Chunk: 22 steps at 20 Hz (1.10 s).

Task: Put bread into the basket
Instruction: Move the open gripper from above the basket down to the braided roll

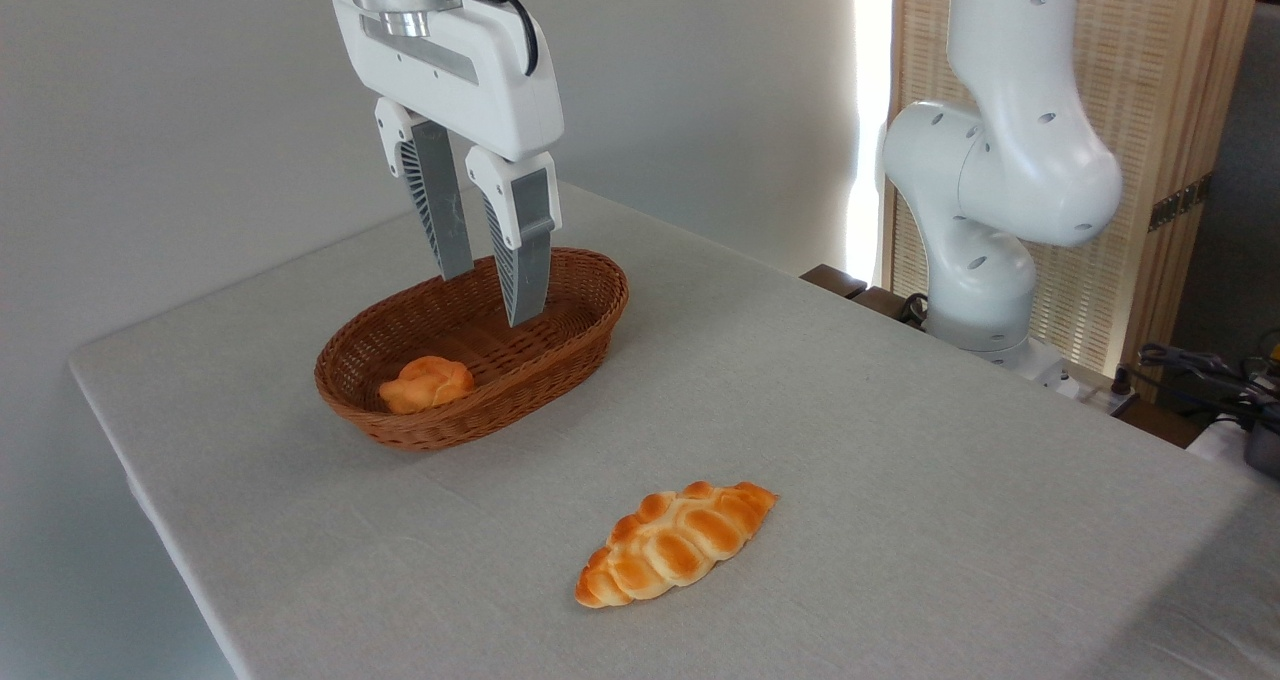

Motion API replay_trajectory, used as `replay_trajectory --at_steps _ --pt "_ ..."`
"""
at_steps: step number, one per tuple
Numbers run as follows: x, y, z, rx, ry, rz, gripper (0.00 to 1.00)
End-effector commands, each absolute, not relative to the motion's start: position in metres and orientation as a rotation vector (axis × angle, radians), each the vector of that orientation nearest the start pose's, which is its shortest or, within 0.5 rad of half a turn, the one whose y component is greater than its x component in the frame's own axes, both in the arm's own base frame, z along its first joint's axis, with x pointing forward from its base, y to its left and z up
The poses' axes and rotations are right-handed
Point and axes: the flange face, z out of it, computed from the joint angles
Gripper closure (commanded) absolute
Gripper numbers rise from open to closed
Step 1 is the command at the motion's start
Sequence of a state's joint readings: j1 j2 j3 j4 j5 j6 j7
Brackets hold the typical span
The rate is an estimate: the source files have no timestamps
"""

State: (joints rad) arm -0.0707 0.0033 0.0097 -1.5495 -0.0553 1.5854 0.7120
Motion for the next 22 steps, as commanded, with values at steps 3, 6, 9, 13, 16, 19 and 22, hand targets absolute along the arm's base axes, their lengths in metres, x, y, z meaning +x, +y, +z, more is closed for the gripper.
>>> replay_trajectory --at_steps 3,6,9,13,16,19,22 --pt "0.554 -0.038 0.634 -2.946 1.203 -0.035 0.00" --pt "0.554 -0.038 0.634 -2.946 1.203 -0.037 0.00" --pt "0.553 -0.038 0.633 -2.947 1.204 -0.033 0.00" --pt "0.548 -0.038 0.623 -2.951 1.206 -0.012 0.00" --pt "0.539 -0.034 0.611 -2.943 1.190 -0.064 0.00" --pt "0.538 -0.029 0.579 -2.948 1.172 -0.077 0.00" --pt "0.535 -0.027 0.543 -2.942 1.187 -0.046 0.00"
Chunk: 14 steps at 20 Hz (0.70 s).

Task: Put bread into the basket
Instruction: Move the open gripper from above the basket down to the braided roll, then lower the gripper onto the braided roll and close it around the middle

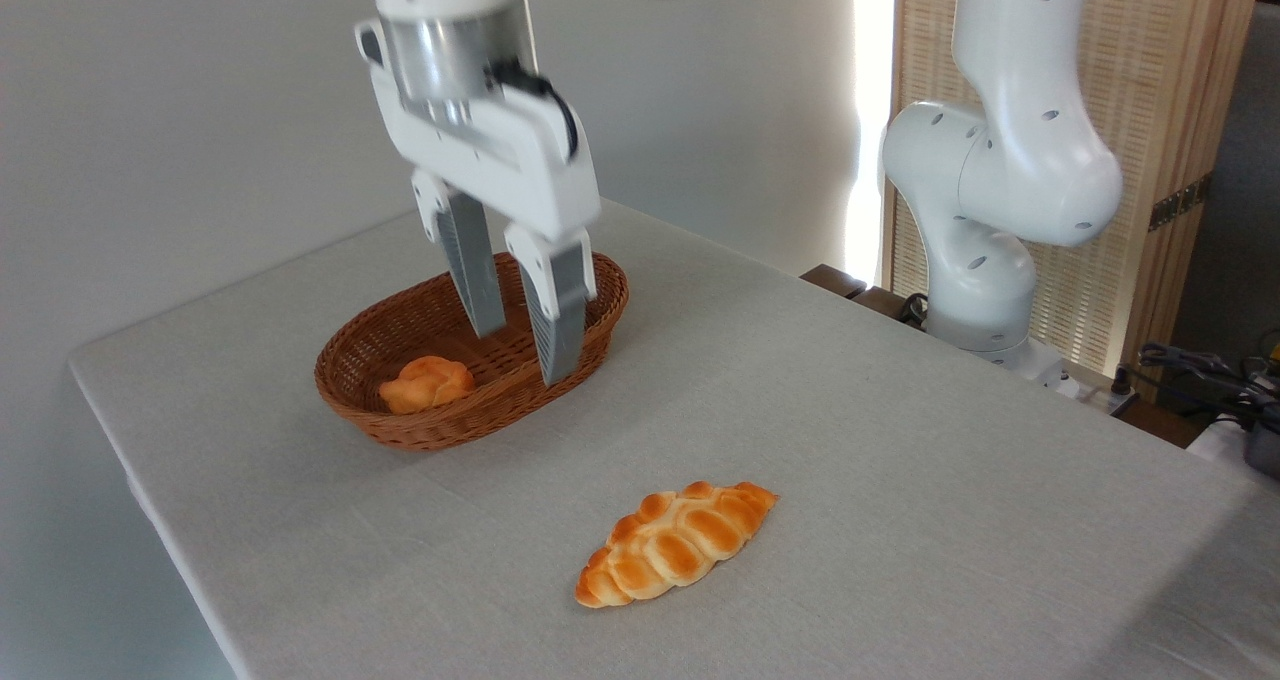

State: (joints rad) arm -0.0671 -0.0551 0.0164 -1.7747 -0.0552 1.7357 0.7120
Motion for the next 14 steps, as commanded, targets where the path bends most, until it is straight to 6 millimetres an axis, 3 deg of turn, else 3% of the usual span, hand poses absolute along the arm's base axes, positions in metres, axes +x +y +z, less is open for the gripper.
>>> replay_trajectory --at_steps 1,4,8,14 --pt "0.535 -0.025 0.529 -2.910 1.228 -0.038 0.00" --pt "0.530 -0.007 0.492 -2.812 1.294 0.017 0.00" --pt "0.523 0.024 0.472 -2.814 1.332 0.073 0.00" --pt "0.512 0.032 0.432 -2.828 1.328 0.105 0.00"
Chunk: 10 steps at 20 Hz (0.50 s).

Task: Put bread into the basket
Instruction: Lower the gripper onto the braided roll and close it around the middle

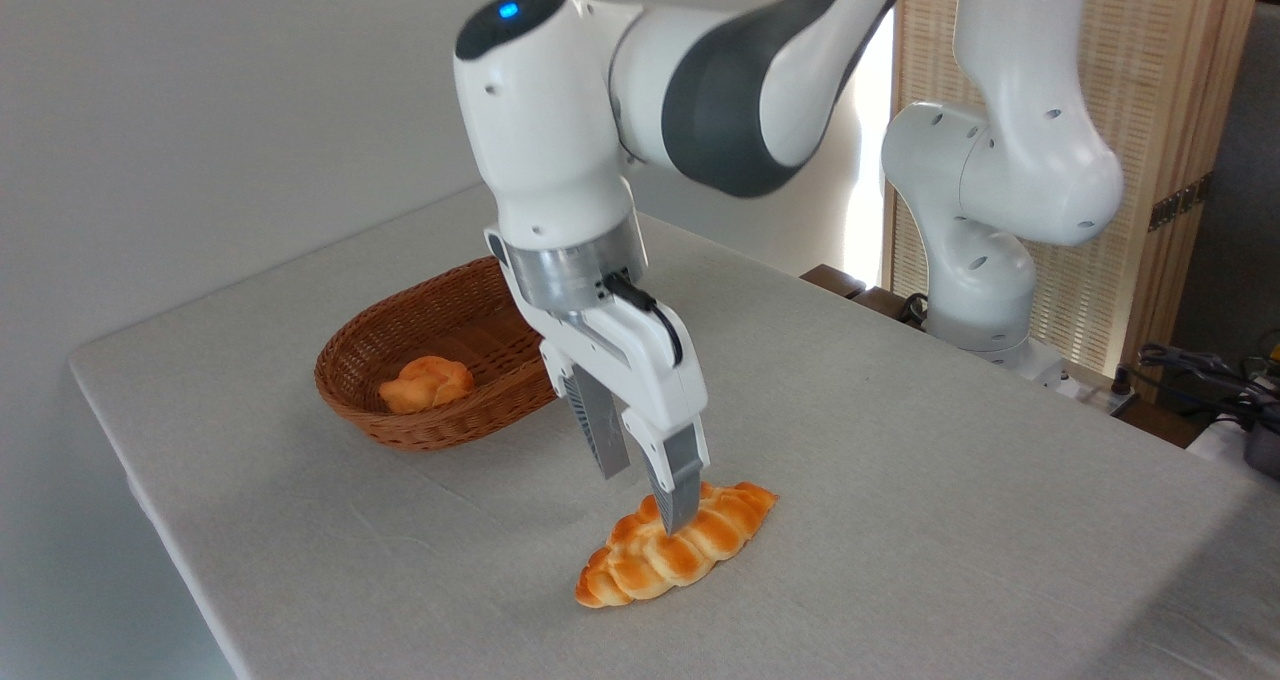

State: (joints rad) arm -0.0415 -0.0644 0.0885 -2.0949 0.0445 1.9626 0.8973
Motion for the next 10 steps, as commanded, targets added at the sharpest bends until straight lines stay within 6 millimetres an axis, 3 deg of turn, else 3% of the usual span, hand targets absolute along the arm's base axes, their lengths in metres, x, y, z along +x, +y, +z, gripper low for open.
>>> replay_trajectory --at_steps 1,4,10 --pt "0.511 0.032 0.427 -2.832 1.329 0.113 0.00" --pt "0.507 0.032 0.413 -2.832 1.341 0.142 0.00" --pt "0.505 0.035 0.410 -2.765 1.370 0.190 0.00"
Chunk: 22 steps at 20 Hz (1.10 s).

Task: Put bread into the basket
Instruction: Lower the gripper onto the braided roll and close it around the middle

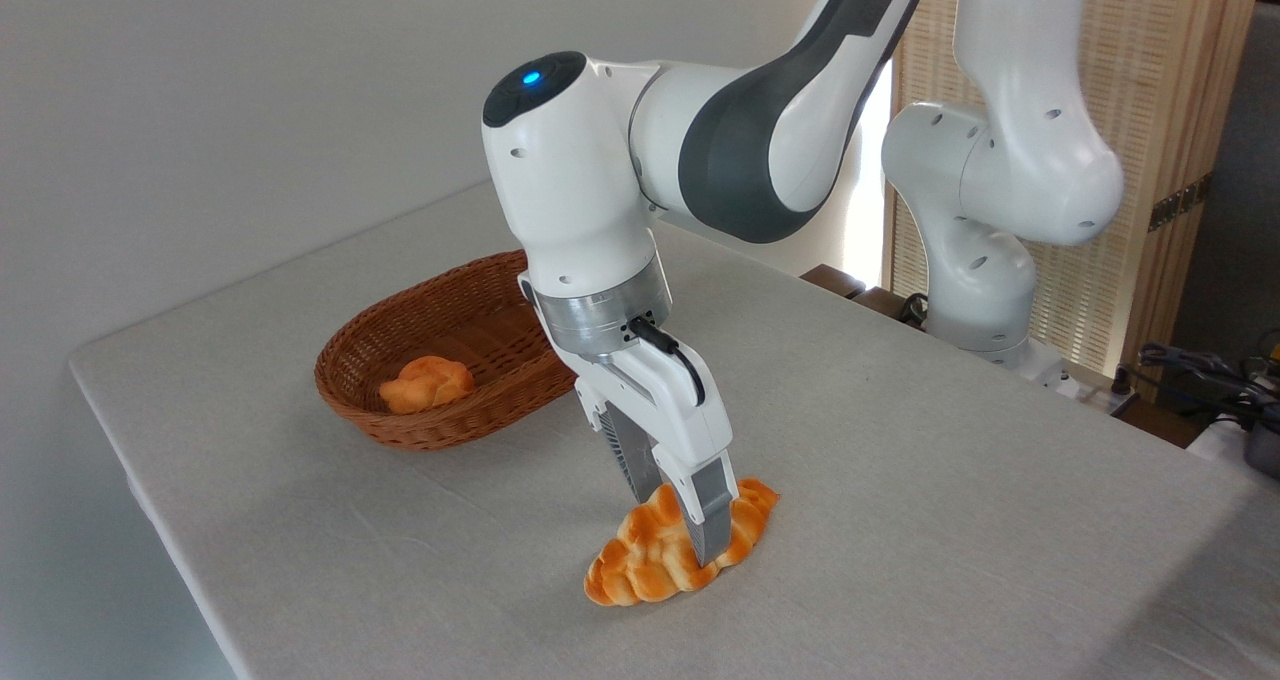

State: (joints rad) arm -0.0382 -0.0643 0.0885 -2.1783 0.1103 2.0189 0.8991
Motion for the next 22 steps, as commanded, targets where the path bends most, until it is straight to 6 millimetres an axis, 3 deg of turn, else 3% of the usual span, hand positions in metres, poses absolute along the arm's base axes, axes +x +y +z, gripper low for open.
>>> replay_trajectory --at_steps 1,11,22 --pt "0.505 0.035 0.412 -2.764 1.369 0.186 0.00" --pt "0.516 0.035 0.432 -2.763 1.351 0.113 0.00" --pt "0.514 0.036 0.408 -2.782 1.357 0.201 0.00"
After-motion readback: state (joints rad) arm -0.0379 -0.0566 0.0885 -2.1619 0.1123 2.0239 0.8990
